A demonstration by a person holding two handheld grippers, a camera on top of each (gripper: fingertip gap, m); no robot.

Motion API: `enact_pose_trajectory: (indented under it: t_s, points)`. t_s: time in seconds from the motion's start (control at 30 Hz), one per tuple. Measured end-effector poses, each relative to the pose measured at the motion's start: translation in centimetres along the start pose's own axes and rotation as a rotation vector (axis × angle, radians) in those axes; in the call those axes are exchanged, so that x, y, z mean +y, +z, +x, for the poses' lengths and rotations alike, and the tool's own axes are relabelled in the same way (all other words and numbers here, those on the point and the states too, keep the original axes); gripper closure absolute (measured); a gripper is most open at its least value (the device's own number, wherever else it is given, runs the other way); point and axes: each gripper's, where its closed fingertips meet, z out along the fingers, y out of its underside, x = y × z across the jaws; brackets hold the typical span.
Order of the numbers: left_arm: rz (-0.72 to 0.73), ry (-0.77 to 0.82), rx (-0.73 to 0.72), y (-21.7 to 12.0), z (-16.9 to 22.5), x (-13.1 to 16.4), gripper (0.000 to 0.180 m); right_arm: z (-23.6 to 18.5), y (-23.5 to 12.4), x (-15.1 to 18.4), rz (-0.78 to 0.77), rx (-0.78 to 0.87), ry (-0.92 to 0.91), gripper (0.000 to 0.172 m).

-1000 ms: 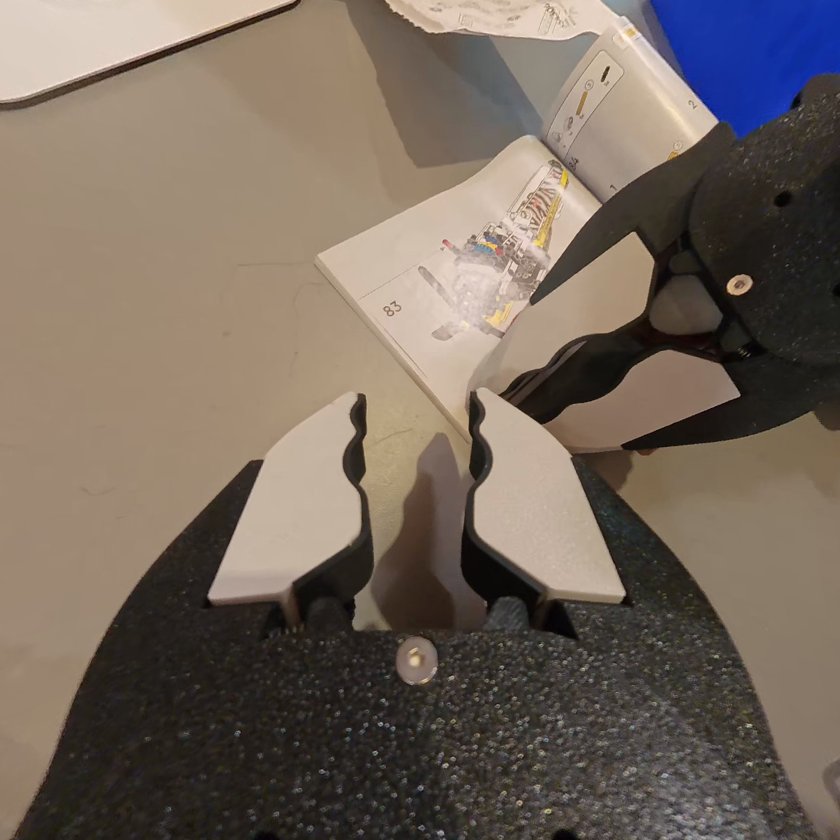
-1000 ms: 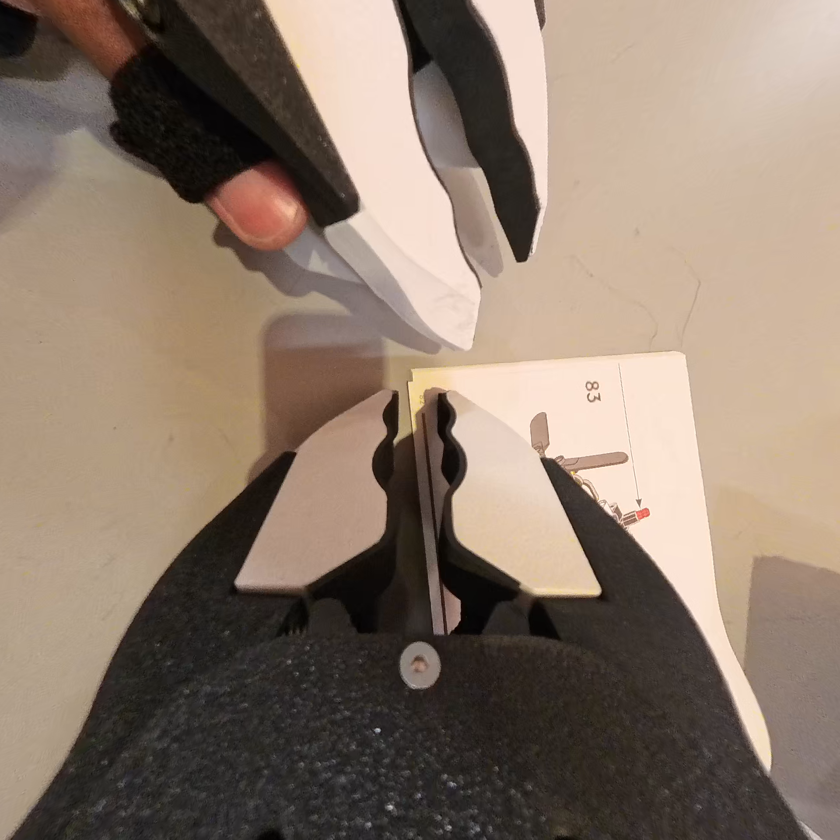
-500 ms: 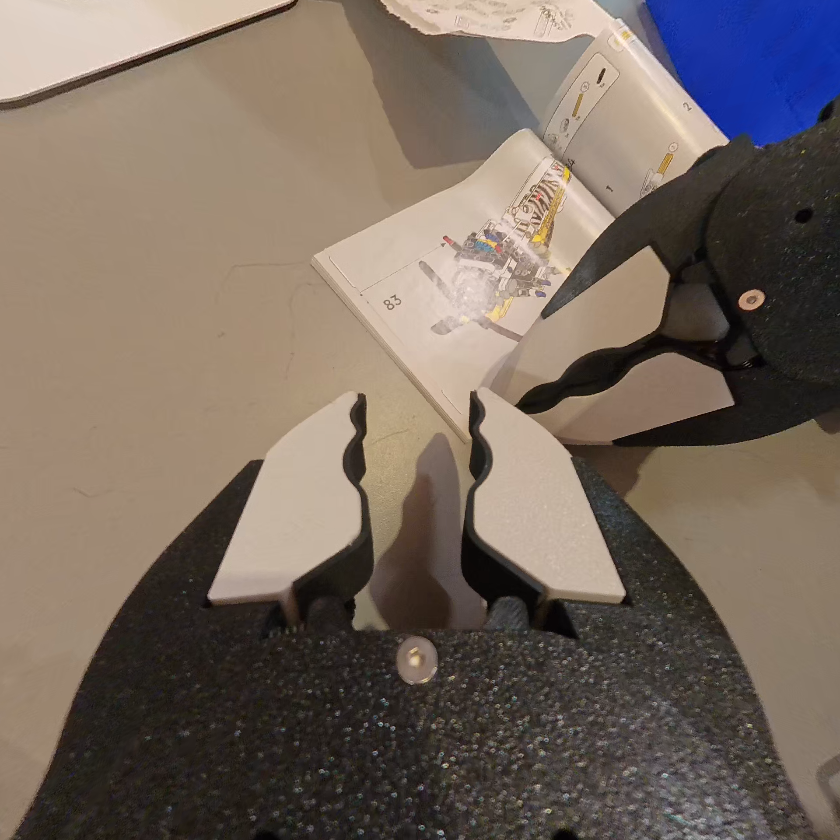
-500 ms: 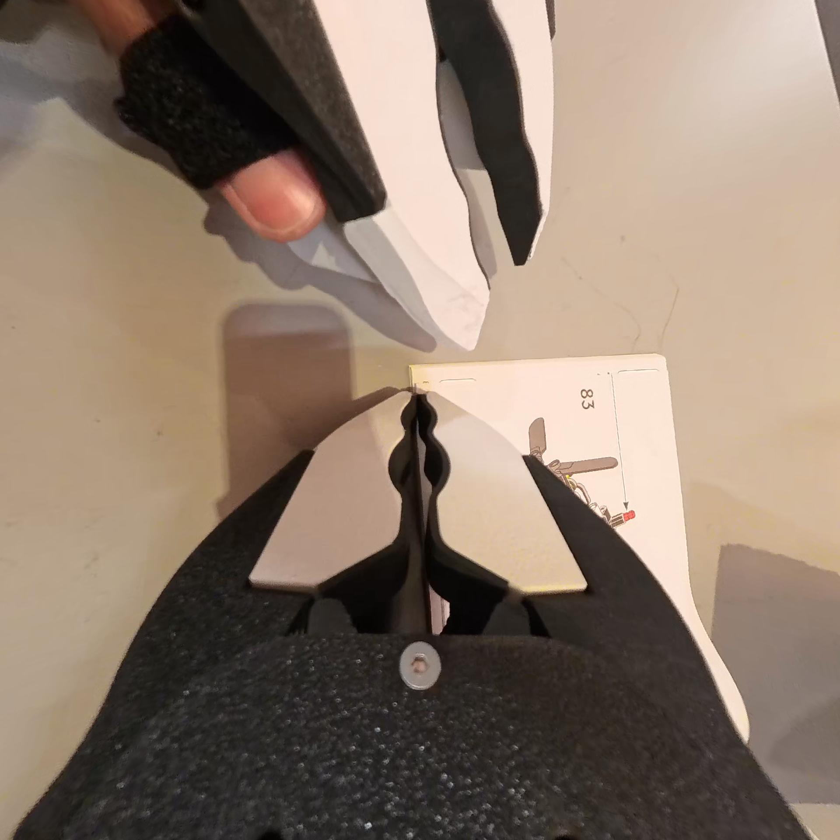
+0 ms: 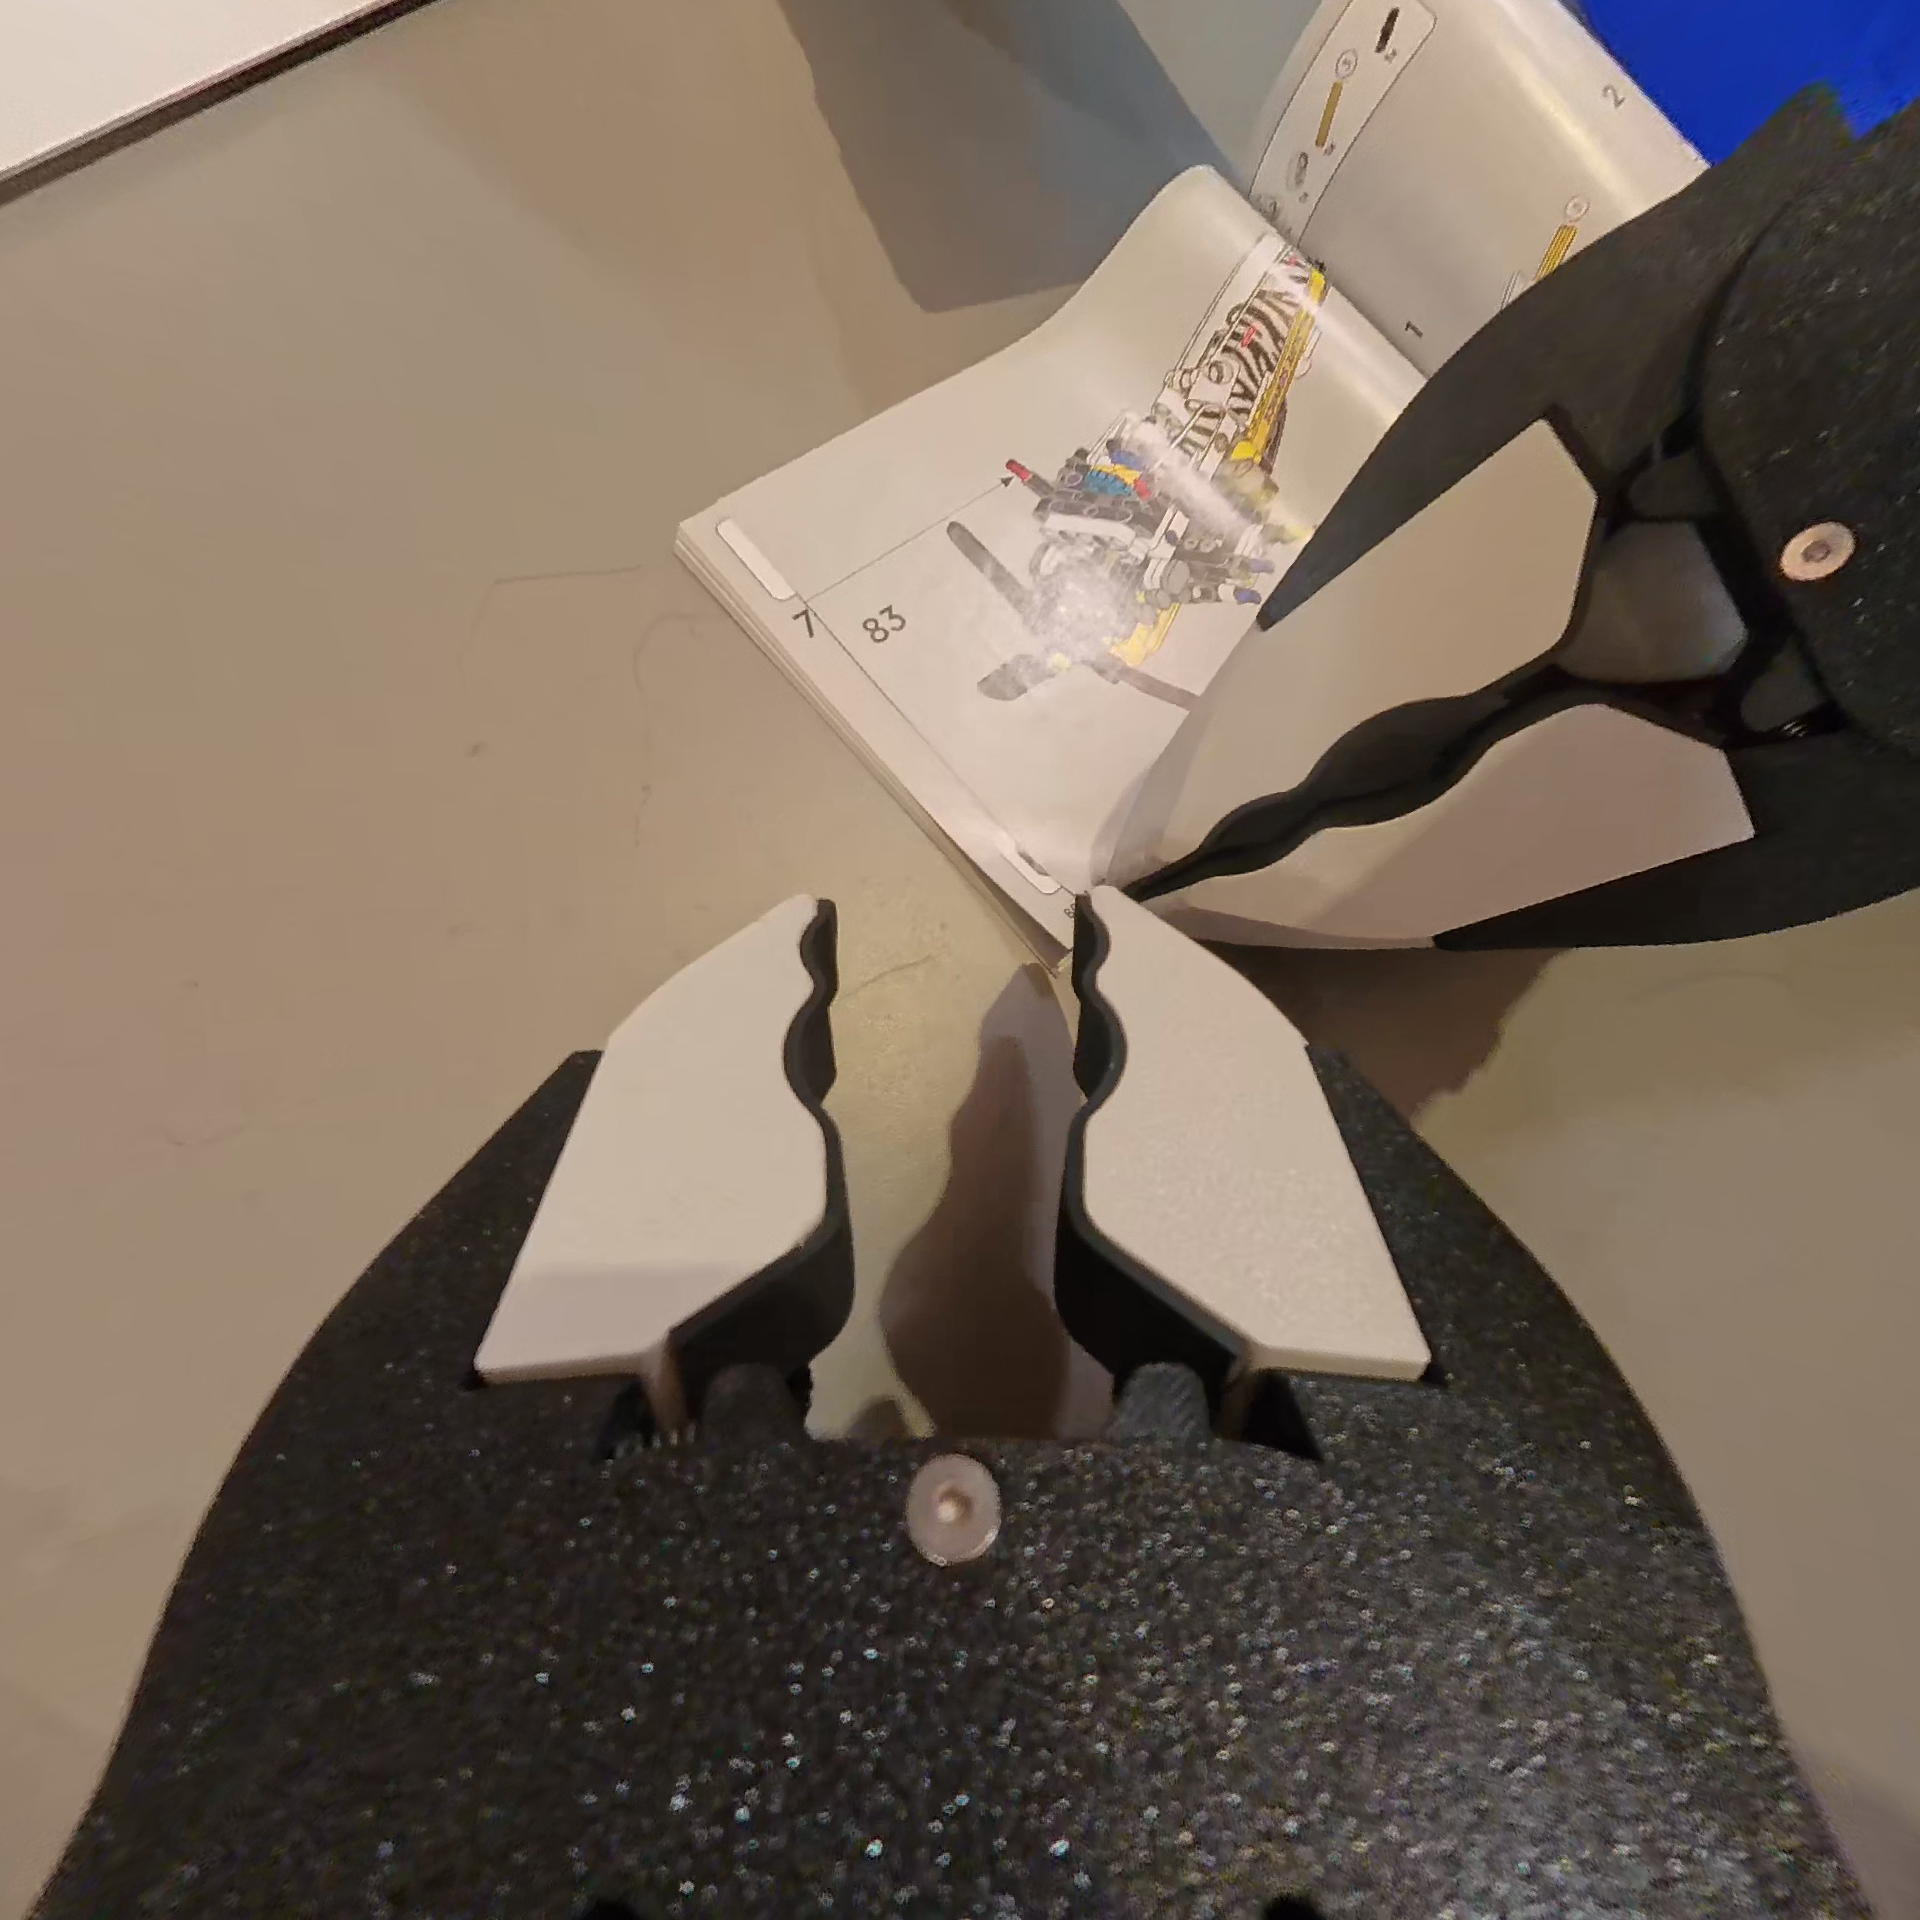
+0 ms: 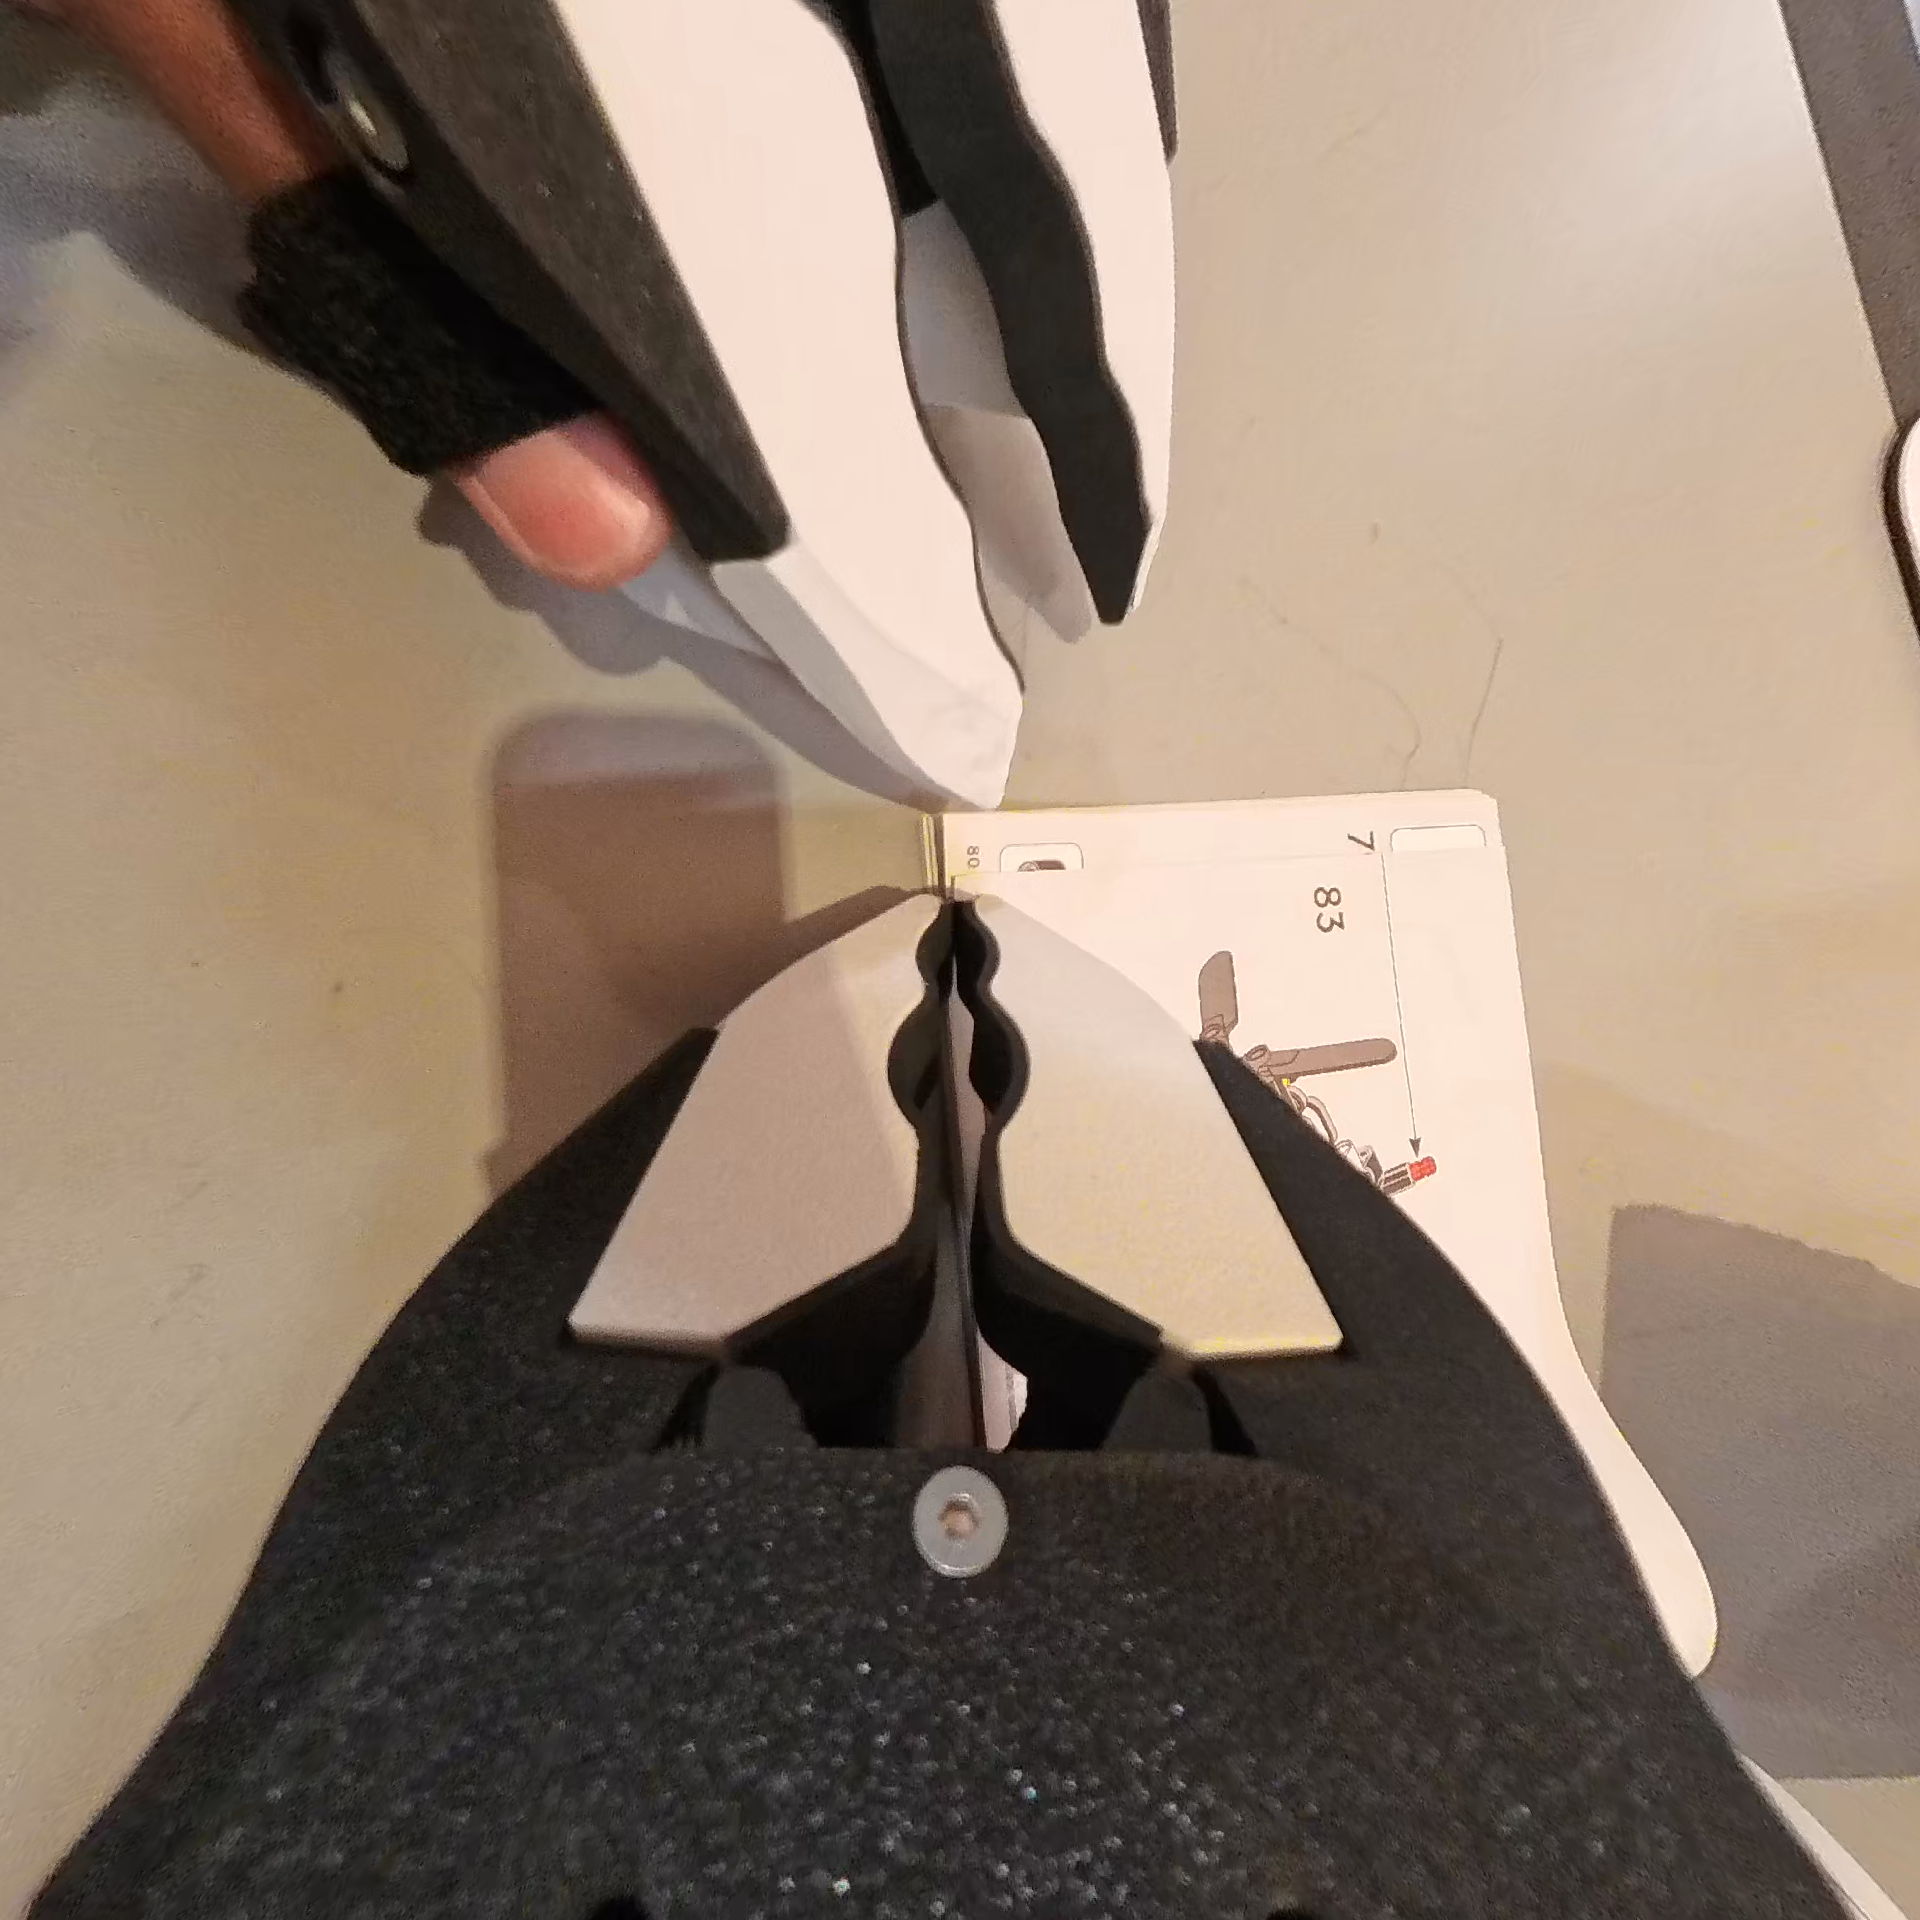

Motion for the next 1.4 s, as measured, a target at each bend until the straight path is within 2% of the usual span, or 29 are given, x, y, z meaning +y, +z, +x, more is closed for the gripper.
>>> enact_pose_trajectory:
  t_s: [0.57,0.73,0.9,1.07,1.27,1.4]
  points:
    - [0.010,0.124,-0.040,0.8,0.6,-0.2,0.135,0.7,-1.2,0.9,-0.018,0.078,-0.003,0.172]
    - [0.029,0.225,-0.013,1.4,2.0,-0.4,0.134,1.2,-2.4,1.0,-0.017,0.133,-0.002,0.172]
    - [-0.025,0.298,-0.040,2.0,1.8,0.5,0.134,1.4,-2.6,1.0,0.010,0.152,-0.025,0.172]
    - [-0.026,0.222,-0.029,0.8,1.1,0.3,0.135,1.1,-2.0,-0.4,0.091,0.074,0.022,0.141]
    - [0.028,0.045,-0.055,-0.8,-1.1,-0.4,0.136,0.3,-0.1,-0.6,0.060,-0.014,0.016,0.136]
    - [0.044,0.009,-0.050,-0.9,-1.3,-0.6,0.137,0.5,0.8,-0.6,0.026,-0.033,0.011,0.137]
